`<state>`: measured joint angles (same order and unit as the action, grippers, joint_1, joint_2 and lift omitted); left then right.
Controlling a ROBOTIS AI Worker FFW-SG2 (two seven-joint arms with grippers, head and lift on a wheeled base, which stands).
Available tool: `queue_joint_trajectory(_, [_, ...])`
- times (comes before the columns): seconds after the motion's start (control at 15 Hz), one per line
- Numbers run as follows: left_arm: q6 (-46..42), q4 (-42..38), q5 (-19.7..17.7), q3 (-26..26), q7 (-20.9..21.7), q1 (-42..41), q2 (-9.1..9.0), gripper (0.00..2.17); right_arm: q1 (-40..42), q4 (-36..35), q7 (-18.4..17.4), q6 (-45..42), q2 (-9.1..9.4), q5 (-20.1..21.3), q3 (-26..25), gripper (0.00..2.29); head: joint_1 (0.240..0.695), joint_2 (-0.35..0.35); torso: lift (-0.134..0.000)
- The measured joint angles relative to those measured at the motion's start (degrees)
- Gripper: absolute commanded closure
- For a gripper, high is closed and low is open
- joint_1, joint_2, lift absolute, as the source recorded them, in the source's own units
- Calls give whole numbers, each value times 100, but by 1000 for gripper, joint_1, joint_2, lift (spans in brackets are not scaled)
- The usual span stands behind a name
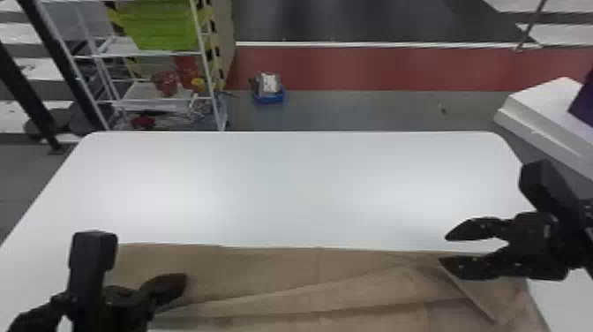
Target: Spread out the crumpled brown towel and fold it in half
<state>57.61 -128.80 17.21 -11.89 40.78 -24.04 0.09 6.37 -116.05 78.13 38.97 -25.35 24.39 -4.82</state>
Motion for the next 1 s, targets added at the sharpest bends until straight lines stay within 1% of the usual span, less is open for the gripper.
queue_joint_trajectory(0.13, [1, 5, 19, 7, 0, 11, 0, 1774, -103, 312, 0, -139, 2, 136, 255, 586, 695, 14, -124])
queue_joint_trajectory(0.27, [1, -2, 80, 35, 0, 17, 0, 1774, -137, 461, 0, -209, 15, 188, 441, 589, 695, 30, -124])
queue_joint_trajectory(0.4, [1, -12, 131, 54, 0, 21, 0, 1774, -155, 488, 0, -214, 25, 191, 527, 873, 695, 39, -124])
queue_joint_trajectory(0.47, [1, -12, 140, 55, 0, 24, 0, 1774, -170, 489, 0, -198, 25, 193, 542, 974, 695, 41, -124])
queue_joint_trajectory(0.53, [-4, -13, 146, 55, 0, 28, 0, 1774, -187, 492, 0, -177, 24, 196, 548, 1025, 695, 42, -124])
queue_joint_trajectory(1.0, [-2, -34, 197, 83, 0, 31, 0, 1774, -198, 522, 0, -52, -40, 243, 536, 1031, 695, 26, -124])
